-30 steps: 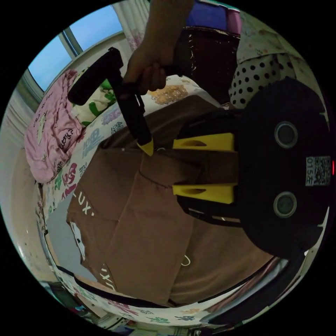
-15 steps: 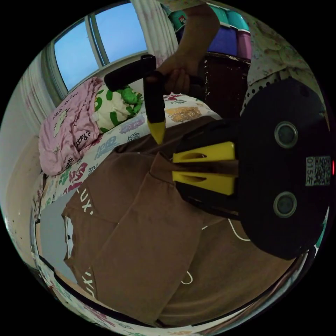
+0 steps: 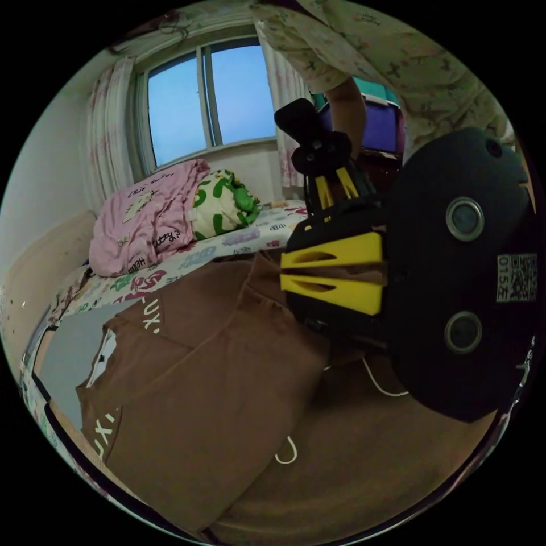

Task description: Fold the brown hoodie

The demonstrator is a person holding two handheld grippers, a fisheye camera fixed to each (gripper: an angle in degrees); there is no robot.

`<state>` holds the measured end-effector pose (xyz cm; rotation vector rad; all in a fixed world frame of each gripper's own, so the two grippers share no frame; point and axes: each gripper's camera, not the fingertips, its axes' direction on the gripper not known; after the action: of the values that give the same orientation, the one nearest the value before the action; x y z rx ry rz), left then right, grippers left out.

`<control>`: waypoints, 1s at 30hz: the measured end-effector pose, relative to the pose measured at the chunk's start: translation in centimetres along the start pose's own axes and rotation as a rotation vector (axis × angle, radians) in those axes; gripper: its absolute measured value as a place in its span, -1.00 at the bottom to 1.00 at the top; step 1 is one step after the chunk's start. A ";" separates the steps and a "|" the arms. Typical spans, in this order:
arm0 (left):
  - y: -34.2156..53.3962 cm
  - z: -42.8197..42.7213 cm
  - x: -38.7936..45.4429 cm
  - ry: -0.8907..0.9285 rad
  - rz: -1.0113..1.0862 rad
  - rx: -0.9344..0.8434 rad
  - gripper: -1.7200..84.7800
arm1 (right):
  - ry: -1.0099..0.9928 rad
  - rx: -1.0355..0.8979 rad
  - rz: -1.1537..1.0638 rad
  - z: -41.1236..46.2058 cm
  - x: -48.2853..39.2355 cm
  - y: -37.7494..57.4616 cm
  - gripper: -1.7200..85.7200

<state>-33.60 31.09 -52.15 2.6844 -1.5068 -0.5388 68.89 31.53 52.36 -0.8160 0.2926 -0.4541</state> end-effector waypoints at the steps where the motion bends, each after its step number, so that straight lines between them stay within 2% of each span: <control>1: 0.5 0.2 -0.5 0.016 -0.009 -0.005 -0.96 | -0.017 0.004 0.005 -0.1 -0.5 0.6 -0.75; 6: 2.3 0.3 -1.4 -0.065 -0.012 0.007 -0.97 | 0.031 -0.022 -0.074 1.1 -3.4 0.9 -0.69; 12: 5.2 -0.2 -3.5 -0.064 -0.080 0.043 -0.97 | 0.097 -0.177 -0.244 7.2 -6.9 -0.9 -0.66; 14: 6.2 -0.8 -3.6 -0.085 -0.085 0.040 -0.97 | 0.153 -0.268 -0.281 9.2 -7.5 -1.0 -0.70; 16: 7.0 -1.3 -3.8 -0.089 -0.097 0.040 -0.97 | 0.302 -0.256 -0.351 9.4 -8.2 -0.9 -0.76; 20: 8.5 -2.6 -3.7 -0.104 -0.115 0.048 -0.97 | 0.261 -0.284 -0.317 8.0 -7.0 -1.7 -0.90; 23: 8.9 -5.2 -3.5 -0.038 -0.157 0.076 -0.97 | 0.115 -0.249 -0.128 4.2 -2.8 -2.6 -0.93; 25: 8.4 -9.3 -2.8 -0.056 -0.140 0.109 -0.97 | -0.115 -0.085 0.173 -3.4 5.1 -2.1 -0.94; 26: 7.8 -13.3 -2.5 -0.101 -0.127 0.138 -0.97 | -0.137 -0.028 0.244 -5.8 7.4 -1.5 -0.94; 27: 7.6 -15.6 -2.5 -0.125 -0.123 0.156 -0.96 | -0.084 0.085 0.388 -11.2 12.1 0.3 -0.94; 29: 6.7 -26.8 -2.4 -0.292 -0.141 0.288 -0.95 | 0.119 0.246 0.626 -19.9 18.7 4.6 -0.94; 30: 6.7 -29.8 -2.3 -0.363 -0.156 0.337 -0.95 | 0.282 0.359 0.812 -25.5 21.9 8.1 -0.93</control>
<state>-31.11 24.85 -22.22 3.1170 -1.5992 -0.8973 79.38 9.47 27.89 -0.2312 0.7415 0.1503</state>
